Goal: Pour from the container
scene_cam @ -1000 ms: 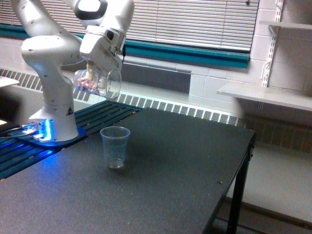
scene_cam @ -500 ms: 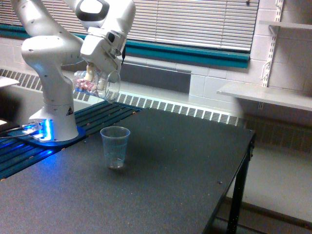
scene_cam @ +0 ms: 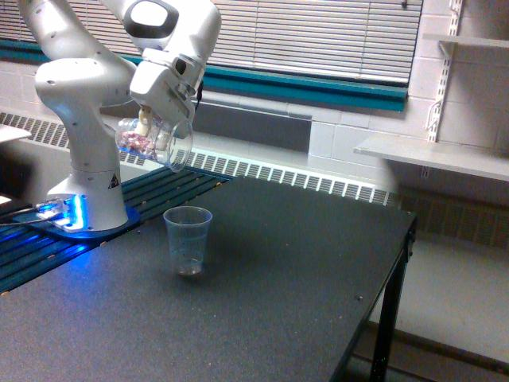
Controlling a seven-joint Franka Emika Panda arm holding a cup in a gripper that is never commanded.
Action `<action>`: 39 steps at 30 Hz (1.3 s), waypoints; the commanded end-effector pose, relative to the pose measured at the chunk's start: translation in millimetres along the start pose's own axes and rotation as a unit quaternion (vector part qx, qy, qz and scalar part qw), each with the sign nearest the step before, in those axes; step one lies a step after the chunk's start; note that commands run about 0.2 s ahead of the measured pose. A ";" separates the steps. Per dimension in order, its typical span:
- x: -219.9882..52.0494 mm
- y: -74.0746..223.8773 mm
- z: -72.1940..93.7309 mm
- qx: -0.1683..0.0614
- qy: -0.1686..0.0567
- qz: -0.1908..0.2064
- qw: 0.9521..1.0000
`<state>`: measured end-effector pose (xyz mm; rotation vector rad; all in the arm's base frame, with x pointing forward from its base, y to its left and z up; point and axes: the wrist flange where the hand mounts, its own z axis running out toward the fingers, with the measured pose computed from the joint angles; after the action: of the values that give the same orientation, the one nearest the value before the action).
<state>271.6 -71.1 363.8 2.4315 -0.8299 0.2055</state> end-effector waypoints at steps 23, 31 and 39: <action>-19.9 -16.0 15.1 -0.028 -0.011 -0.035 0.999; -21.1 -18.6 18.9 -0.035 -0.010 -0.040 0.999; -22.5 -20.3 21.8 -0.041 -0.010 -0.044 0.998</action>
<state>274.1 -60.6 345.0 2.4065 -0.7328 0.1497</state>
